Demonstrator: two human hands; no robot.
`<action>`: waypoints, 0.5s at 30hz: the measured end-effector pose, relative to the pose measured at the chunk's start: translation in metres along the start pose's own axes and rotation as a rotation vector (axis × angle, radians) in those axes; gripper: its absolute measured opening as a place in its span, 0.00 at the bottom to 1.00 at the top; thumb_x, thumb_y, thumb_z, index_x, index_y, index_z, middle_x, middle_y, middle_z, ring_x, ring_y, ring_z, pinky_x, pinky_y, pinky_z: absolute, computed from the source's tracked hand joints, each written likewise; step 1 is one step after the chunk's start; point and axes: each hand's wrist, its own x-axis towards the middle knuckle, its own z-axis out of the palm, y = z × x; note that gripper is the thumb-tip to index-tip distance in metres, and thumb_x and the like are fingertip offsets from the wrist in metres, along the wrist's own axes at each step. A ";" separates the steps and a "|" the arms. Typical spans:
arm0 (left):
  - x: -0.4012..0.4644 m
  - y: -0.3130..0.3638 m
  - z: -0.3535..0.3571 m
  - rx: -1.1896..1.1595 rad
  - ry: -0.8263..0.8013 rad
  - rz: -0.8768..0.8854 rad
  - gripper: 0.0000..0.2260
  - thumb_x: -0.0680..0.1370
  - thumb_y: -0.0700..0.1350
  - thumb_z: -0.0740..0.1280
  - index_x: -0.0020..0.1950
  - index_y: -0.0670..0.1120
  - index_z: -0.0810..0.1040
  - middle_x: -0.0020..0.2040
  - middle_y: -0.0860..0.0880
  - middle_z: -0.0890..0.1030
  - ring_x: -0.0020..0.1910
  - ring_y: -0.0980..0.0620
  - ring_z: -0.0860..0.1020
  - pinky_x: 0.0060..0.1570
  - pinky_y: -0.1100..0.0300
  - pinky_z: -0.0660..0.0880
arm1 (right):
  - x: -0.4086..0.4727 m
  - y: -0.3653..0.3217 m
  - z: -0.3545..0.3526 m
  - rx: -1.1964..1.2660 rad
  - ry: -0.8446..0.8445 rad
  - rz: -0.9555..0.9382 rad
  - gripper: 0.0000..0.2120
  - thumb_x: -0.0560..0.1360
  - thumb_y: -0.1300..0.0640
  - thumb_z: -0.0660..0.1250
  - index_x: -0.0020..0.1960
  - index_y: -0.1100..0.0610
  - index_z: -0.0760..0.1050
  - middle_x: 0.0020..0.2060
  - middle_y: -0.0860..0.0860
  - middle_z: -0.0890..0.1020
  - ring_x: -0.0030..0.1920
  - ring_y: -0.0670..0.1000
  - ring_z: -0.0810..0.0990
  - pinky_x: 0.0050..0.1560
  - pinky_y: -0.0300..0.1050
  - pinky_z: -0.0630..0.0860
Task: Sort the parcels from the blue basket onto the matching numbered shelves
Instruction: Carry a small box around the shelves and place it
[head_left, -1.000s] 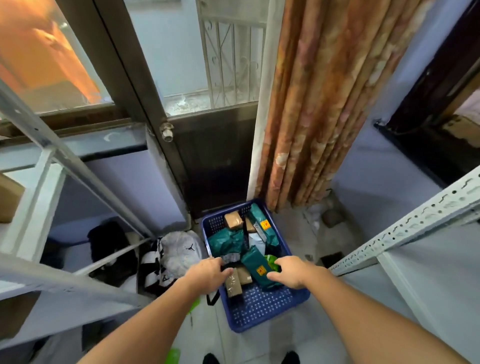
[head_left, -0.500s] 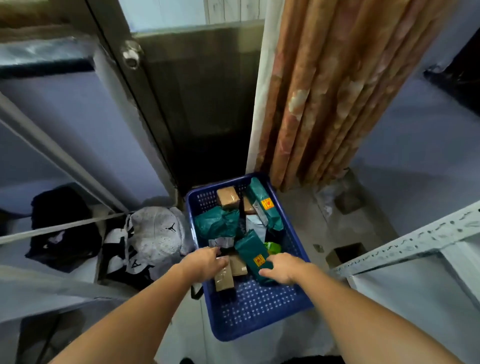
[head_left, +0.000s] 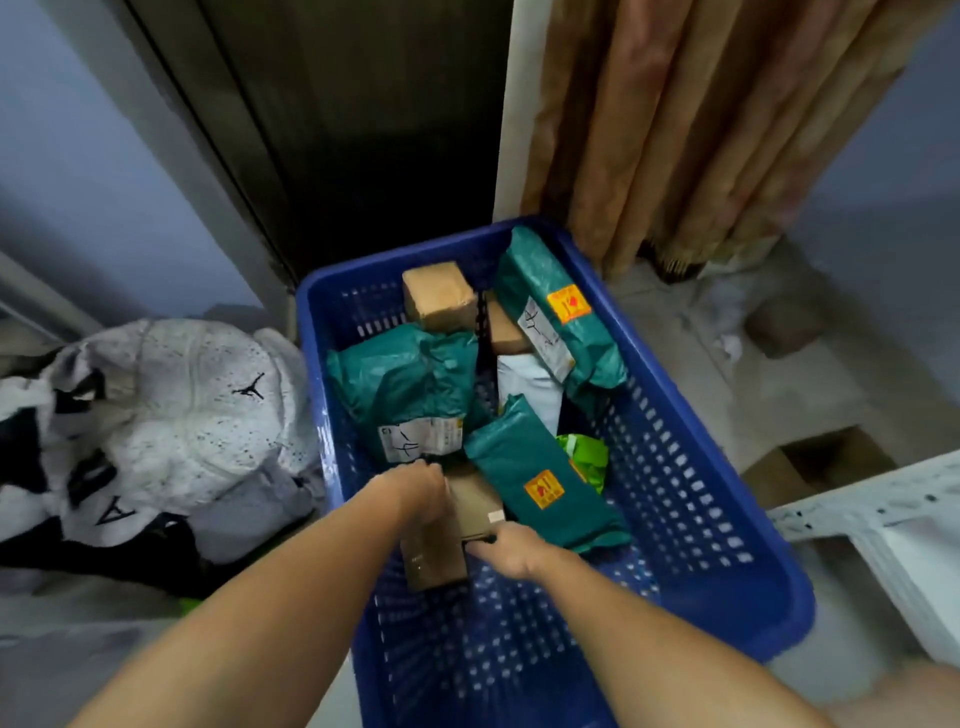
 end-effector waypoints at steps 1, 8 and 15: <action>0.014 -0.002 0.006 0.039 0.000 -0.005 0.19 0.87 0.48 0.52 0.72 0.39 0.67 0.70 0.38 0.70 0.67 0.38 0.70 0.65 0.46 0.69 | 0.013 0.002 0.009 0.066 0.001 0.026 0.36 0.78 0.33 0.61 0.74 0.61 0.69 0.70 0.58 0.74 0.67 0.60 0.74 0.62 0.49 0.72; 0.076 -0.025 0.047 0.126 -0.067 -0.056 0.23 0.82 0.51 0.53 0.74 0.41 0.65 0.71 0.40 0.69 0.69 0.36 0.70 0.68 0.40 0.69 | 0.038 0.004 0.054 0.662 -0.091 0.267 0.27 0.82 0.38 0.57 0.71 0.56 0.68 0.58 0.52 0.75 0.48 0.52 0.77 0.46 0.47 0.77; 0.025 0.001 0.017 0.063 -0.010 -0.080 0.34 0.81 0.68 0.51 0.75 0.44 0.68 0.71 0.41 0.73 0.69 0.38 0.72 0.66 0.45 0.69 | 0.015 0.006 0.037 1.086 0.094 0.324 0.29 0.76 0.33 0.62 0.64 0.54 0.76 0.58 0.53 0.82 0.54 0.55 0.81 0.58 0.54 0.80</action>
